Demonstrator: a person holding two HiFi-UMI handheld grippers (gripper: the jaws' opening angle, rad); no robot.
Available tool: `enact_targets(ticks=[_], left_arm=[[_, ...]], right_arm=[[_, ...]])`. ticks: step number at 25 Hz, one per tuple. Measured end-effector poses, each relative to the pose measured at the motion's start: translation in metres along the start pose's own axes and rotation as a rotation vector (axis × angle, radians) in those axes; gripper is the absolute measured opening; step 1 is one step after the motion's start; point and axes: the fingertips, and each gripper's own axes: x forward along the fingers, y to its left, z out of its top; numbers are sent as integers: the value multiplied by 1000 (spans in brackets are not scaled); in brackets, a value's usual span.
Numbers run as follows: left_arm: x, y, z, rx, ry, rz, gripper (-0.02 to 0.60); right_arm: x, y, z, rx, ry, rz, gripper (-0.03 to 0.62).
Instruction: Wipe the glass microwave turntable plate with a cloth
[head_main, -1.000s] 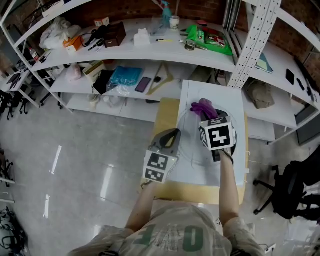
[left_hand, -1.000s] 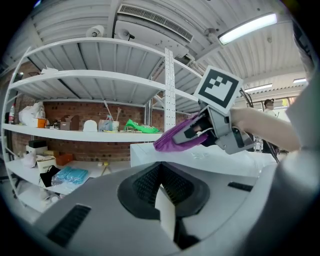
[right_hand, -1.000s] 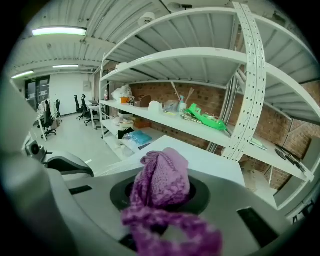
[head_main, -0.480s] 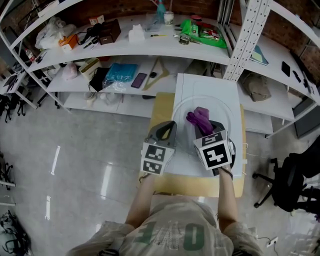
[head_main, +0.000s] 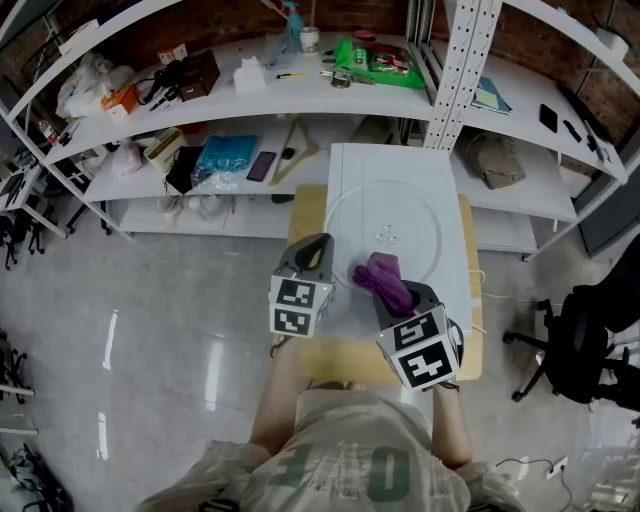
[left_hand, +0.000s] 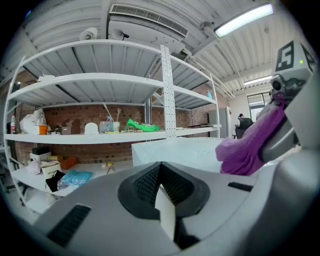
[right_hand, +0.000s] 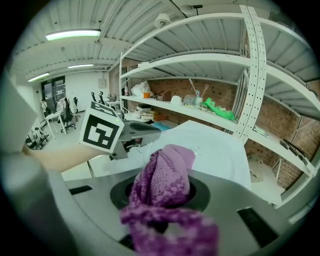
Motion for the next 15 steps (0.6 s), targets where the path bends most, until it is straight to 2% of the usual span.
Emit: enact_targets(ticks=[8,15], left_arm=[[1,1,0,5,4,9,2],[0,2,0,-10,3,9,2]], right_arm=[[-12,11,-3,-24,-14,25,54],[1,-36,35,-43,-77,-58,54]])
